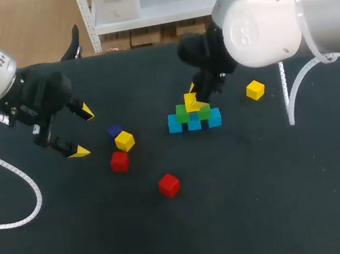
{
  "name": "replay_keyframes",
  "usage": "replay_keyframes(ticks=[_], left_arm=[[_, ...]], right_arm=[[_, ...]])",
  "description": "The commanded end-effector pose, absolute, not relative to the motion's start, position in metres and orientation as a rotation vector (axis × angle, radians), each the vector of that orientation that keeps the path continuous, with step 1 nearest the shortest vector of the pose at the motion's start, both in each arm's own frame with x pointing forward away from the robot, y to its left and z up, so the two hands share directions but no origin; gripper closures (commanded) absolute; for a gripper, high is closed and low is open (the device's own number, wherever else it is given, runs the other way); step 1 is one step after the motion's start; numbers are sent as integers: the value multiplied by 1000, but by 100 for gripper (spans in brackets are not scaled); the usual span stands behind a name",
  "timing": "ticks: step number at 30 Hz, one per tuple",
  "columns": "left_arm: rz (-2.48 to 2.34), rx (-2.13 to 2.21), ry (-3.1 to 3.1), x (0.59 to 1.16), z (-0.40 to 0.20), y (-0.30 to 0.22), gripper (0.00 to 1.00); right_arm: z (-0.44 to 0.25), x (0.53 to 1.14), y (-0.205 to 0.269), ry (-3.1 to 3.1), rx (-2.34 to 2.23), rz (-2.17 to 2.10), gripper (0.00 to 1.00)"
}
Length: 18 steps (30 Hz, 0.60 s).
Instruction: Place the blue cubes, place green cubes on the blue cubes, place the yellow cubes on the green cubes, then place the red cubes on the yellow cubes, and place purple cube on the red cubes.
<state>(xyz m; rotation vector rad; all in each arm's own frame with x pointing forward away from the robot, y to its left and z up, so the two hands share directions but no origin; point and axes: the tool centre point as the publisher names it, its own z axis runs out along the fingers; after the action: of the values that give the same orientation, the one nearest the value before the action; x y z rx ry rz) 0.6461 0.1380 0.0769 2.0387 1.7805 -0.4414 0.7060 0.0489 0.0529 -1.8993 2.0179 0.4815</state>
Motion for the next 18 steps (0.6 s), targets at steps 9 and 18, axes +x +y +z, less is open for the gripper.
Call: replay_keyframes(ticks=[9,18], left_arm=[[-443,2038,1773,646,76,139,0],[-443,2038,1773,646,76,139,0]], right_arm=[[51,707,49,2024,-1902,489,57],[51,709,50,2021,-1901,492,53]])
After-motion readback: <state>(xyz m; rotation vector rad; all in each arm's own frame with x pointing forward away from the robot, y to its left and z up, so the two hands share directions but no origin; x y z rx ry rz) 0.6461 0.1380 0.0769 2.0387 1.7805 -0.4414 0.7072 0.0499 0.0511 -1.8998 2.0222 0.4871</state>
